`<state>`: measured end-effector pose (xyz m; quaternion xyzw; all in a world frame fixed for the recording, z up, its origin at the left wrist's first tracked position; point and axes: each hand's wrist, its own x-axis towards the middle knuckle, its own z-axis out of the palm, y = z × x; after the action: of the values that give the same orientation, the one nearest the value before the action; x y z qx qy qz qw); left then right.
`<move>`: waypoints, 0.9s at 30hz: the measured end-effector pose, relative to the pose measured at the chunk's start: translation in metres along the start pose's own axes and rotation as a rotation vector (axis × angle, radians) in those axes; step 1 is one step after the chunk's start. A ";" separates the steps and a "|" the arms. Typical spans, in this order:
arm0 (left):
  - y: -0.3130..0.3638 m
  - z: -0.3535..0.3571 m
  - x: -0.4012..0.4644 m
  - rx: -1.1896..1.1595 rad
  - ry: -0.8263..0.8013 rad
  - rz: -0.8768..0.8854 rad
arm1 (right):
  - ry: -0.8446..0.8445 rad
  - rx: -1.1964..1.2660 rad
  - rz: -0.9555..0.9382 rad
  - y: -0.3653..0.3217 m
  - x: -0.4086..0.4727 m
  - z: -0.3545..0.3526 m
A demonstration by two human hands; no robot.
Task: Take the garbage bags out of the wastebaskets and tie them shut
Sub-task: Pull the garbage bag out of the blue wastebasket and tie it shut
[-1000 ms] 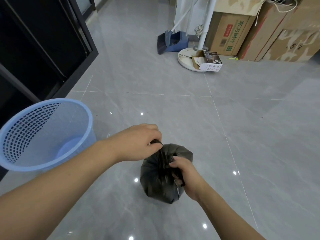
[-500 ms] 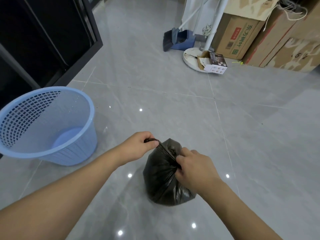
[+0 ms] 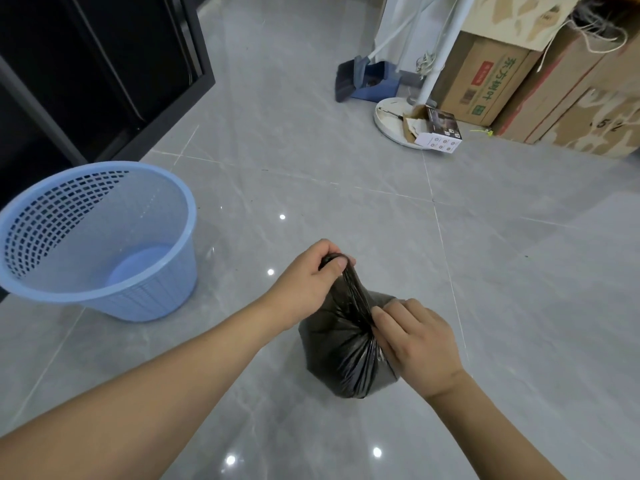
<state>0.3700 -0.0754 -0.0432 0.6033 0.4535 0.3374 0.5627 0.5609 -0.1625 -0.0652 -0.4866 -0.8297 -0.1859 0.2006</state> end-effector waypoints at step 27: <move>-0.006 -0.006 -0.024 0.100 0.255 -0.026 | -0.615 1.396 1.231 0.017 0.041 -0.043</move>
<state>0.3545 -0.0952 -0.0456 0.5768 0.5452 0.3810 0.4742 0.5639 -0.1463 -0.0061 -0.6336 -0.3708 0.6185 0.2803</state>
